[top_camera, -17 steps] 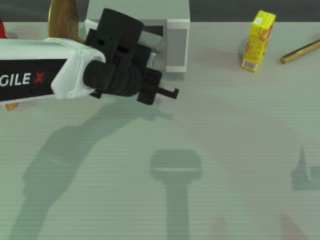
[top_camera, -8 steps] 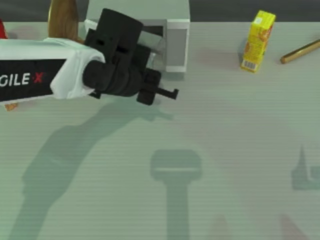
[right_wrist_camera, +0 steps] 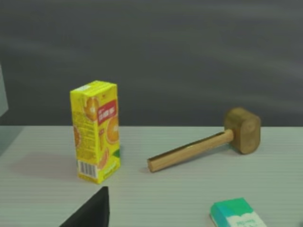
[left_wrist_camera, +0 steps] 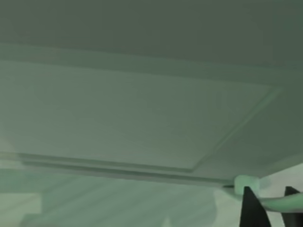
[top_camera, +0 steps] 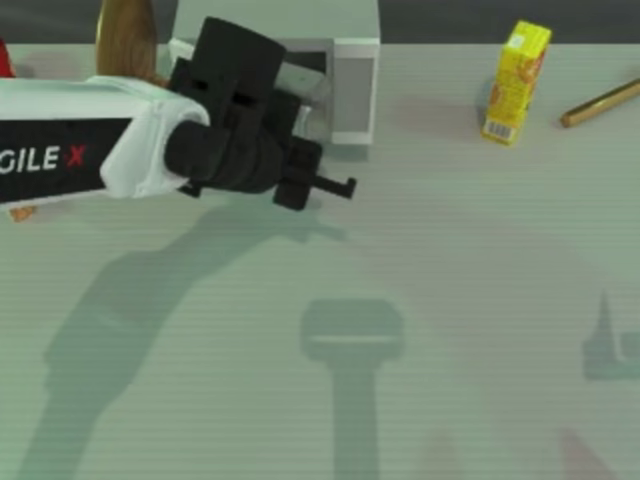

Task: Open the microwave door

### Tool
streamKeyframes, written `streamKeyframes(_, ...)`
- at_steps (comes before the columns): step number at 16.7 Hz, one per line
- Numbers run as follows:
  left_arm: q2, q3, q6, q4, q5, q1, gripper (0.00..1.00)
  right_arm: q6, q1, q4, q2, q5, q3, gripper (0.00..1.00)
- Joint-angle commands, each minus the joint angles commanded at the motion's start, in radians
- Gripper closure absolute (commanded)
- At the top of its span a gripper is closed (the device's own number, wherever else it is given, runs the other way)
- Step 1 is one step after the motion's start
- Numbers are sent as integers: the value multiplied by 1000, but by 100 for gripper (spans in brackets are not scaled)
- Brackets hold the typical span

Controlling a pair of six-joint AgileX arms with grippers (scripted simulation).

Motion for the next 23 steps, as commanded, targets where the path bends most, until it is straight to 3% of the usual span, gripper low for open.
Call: streamKeyframes(23,-24,-31,51,7,44,19,100,0,0,0,0,0,0,0)
